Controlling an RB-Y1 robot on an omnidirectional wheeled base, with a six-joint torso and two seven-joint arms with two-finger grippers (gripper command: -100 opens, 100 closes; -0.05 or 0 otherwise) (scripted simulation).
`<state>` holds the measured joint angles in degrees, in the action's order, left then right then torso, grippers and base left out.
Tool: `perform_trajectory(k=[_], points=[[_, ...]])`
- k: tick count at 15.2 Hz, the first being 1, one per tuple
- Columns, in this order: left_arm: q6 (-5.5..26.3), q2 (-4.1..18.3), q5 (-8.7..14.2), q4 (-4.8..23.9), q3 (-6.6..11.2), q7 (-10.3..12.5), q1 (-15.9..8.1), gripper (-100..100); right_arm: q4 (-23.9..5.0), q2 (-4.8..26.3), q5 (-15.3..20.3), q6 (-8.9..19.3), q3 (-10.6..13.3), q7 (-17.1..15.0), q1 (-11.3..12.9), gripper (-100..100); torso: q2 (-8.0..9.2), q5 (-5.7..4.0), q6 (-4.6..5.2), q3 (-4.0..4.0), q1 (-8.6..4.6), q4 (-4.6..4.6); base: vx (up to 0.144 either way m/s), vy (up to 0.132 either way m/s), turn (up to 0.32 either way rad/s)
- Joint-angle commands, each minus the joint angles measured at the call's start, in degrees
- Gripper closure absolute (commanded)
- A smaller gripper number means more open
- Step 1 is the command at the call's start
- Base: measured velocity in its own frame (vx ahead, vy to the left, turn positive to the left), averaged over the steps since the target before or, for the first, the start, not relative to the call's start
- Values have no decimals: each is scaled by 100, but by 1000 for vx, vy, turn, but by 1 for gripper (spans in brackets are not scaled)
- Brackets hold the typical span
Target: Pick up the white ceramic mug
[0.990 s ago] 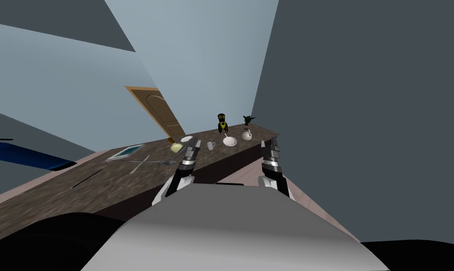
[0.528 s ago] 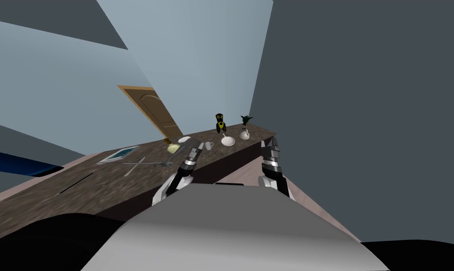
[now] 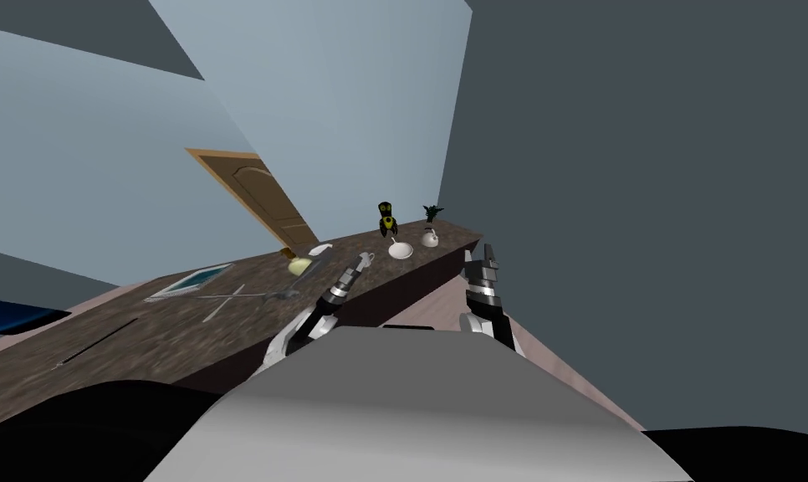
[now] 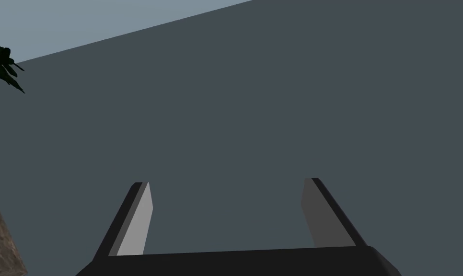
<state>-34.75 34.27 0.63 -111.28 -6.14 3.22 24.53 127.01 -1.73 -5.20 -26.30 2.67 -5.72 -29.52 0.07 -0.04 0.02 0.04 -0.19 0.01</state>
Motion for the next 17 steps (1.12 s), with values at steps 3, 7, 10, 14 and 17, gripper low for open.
perform_trajectory(k=[3, 7, 10, 14, 17], points=[[-114, 524, -9, 448, -162, 173, -85, -100, 0, 0, 0, 0, 0, 0, 0, 0, 2, 0, 1, 1, 1, 0, -21, -49, -86], [-189, 939, -16, 779, -286, 306, -142, -100, 0, 0, 0, 0, 0, 0, 0, 0, 3, -2, 0, 2, -9, 1, -19, -63, -82], [-269, 1325, -26, 1102, -417, 444, -196, -100, 0, 0, 0, 0, 0, 0, 0, 0, -1, -2, 0, -1, -9, 0, -10, -65, -101], [-439, 1875, -50, 1676, -696, 733, -297, -100, 0, 0, 0, 0, 0, 0, 0, 0, 2, -2, -2, 1, -4, 1, -16, -67, -105], [-529, 2257, -65, 1924, -842, 882, -343, -100, 0, 0, 0, 0, 0, 0, 0, 0, -1, -2, -2, 0, -6, 0, -7, -70, -94]])
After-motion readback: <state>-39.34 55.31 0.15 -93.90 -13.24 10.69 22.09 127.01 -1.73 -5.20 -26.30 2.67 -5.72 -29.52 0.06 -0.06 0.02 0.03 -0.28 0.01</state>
